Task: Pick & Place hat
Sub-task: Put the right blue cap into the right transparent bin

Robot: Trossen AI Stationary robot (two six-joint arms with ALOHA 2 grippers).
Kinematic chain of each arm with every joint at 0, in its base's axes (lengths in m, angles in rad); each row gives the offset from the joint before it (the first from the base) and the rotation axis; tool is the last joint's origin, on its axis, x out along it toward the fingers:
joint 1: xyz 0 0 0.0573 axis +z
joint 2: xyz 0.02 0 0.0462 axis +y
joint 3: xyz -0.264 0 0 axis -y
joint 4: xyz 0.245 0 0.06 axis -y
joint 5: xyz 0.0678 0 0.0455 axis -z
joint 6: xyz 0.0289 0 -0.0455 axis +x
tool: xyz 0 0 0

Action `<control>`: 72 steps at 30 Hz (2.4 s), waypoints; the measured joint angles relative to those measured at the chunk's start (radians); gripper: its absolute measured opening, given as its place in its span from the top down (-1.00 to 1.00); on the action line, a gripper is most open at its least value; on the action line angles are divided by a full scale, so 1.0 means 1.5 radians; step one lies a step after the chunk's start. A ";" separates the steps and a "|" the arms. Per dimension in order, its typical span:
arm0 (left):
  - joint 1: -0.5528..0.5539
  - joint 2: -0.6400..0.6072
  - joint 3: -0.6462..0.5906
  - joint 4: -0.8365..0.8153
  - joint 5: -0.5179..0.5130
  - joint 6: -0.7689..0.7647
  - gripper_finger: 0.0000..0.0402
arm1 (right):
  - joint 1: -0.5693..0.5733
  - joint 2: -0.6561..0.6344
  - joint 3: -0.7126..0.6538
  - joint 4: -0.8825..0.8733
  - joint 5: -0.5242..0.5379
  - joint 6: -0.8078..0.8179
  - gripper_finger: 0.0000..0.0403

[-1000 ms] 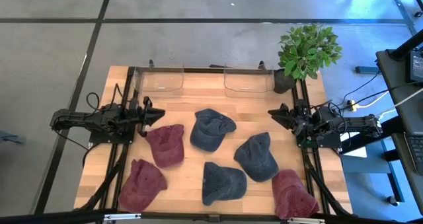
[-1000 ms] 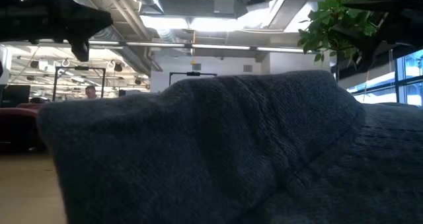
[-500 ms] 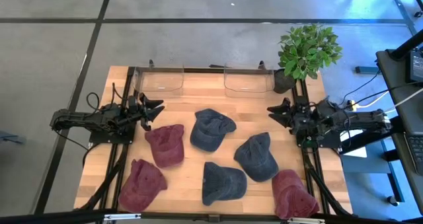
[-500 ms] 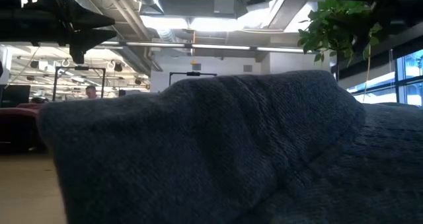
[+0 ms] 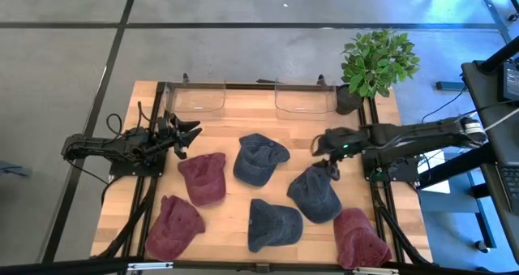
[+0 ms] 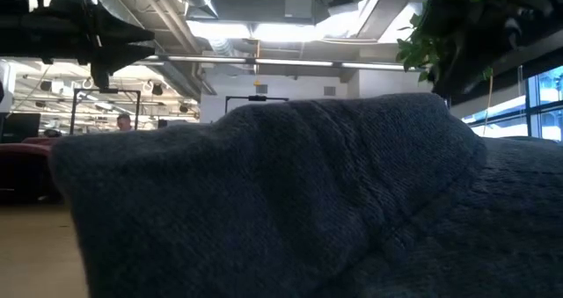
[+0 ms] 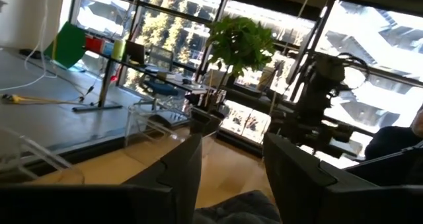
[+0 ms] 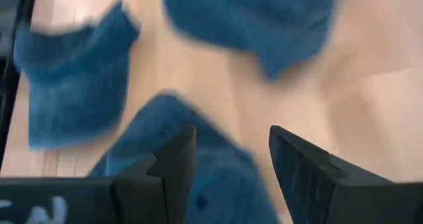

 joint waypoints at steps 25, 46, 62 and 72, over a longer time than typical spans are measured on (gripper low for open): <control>0.000 0.000 0.000 -0.070 -0.016 -0.001 0.22 | 0.001 0.274 0.043 0.051 0.025 -0.099 0.05; 0.000 0.001 0.000 -0.084 -0.016 0.000 0.22 | -0.022 0.341 0.018 -0.008 0.040 -0.119 0.05; 0.000 0.001 0.000 -0.084 -0.016 0.000 0.22 | -0.023 0.337 0.015 -0.004 0.030 -0.102 0.78; 0.000 0.001 0.000 -0.084 -0.016 -0.002 0.22 | -0.027 0.292 0.020 -0.025 -0.039 -0.024 0.78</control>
